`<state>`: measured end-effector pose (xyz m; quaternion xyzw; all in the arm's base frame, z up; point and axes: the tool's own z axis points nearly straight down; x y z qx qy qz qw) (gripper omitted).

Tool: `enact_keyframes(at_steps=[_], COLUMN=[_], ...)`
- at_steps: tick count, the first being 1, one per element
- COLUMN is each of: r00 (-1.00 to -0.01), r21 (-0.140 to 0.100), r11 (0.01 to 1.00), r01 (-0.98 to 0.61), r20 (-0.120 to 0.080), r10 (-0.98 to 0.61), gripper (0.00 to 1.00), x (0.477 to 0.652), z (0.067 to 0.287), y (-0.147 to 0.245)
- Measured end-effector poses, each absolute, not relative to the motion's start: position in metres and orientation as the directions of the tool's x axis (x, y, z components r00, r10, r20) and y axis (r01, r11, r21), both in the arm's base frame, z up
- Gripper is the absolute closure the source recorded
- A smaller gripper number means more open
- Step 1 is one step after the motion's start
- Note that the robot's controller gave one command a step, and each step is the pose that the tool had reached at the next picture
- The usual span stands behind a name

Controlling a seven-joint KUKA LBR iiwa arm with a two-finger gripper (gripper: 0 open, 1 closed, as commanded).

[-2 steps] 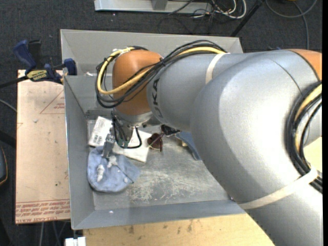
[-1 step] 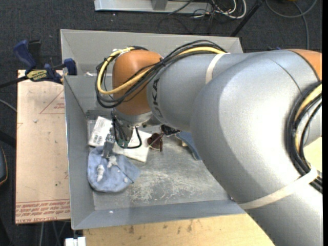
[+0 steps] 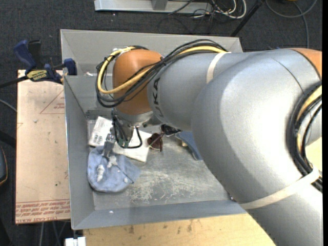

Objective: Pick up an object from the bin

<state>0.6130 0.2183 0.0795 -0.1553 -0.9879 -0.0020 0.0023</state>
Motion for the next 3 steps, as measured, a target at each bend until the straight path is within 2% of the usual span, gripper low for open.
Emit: enact_keyframes(at_steps=[1, 3], r00=[-0.952, -0.952], r21=[-0.002, 0.001], r11=[0.952, 0.952], r01=[0.306, 0.306], r20=[0.007, 0.001], r10=[0.306, 0.306], gripper=[1.0, 1.0], x=[0.611, 0.613], z=[0.094, 0.139], y=[0.217, 0.217])
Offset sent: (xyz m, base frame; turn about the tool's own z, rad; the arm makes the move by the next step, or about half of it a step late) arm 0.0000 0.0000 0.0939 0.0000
